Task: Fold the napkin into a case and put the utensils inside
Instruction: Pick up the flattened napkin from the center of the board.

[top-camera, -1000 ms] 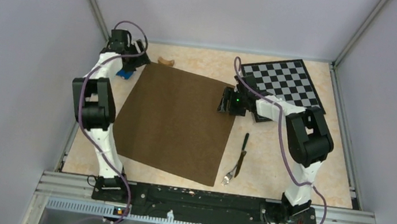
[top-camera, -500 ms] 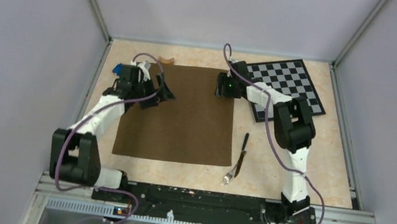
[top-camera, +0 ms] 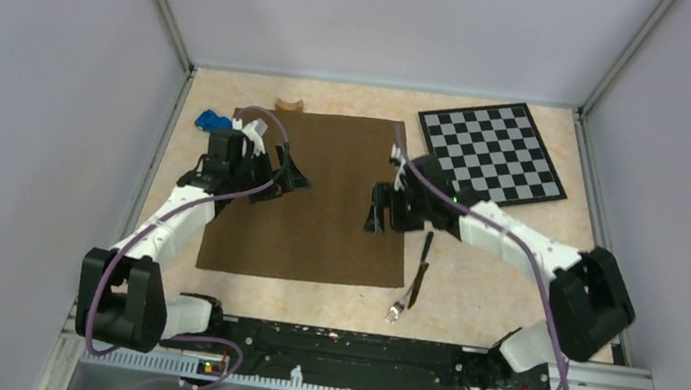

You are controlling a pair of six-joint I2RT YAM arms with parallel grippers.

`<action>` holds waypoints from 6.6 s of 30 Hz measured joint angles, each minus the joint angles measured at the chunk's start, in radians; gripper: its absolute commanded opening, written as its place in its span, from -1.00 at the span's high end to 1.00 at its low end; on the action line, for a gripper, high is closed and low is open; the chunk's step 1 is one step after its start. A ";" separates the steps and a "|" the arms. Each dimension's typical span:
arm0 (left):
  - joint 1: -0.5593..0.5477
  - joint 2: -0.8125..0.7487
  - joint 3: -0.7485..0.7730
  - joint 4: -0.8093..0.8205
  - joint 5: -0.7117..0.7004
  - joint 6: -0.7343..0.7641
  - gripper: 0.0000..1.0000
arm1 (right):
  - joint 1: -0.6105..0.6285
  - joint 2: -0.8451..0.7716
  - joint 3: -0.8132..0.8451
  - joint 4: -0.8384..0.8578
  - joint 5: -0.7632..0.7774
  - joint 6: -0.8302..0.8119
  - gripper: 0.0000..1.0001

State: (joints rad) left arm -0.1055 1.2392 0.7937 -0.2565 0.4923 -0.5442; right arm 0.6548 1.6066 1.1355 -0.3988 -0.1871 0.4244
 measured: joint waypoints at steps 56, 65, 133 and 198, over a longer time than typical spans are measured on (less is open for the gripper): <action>-0.046 -0.166 -0.061 -0.035 -0.058 -0.031 -0.97 | 0.065 -0.138 -0.363 -0.109 0.251 0.469 -0.15; -0.047 -0.229 -0.085 -0.050 -0.040 -0.029 -0.97 | -0.113 -0.103 -0.348 0.036 0.305 0.414 -0.25; -0.090 -0.181 -0.093 -0.491 -0.522 -0.404 -0.60 | 0.025 -0.192 -0.318 -0.060 0.584 0.572 1.00; -0.250 -0.526 0.126 -0.651 -0.843 -0.523 1.00 | -0.063 -0.566 -0.397 0.183 -0.009 0.100 1.00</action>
State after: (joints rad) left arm -0.3553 0.7128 0.9195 -0.9073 -0.3511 -1.0672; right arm 0.5919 1.0401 0.7383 -0.2161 -0.1959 0.5240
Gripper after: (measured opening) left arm 0.006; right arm 0.016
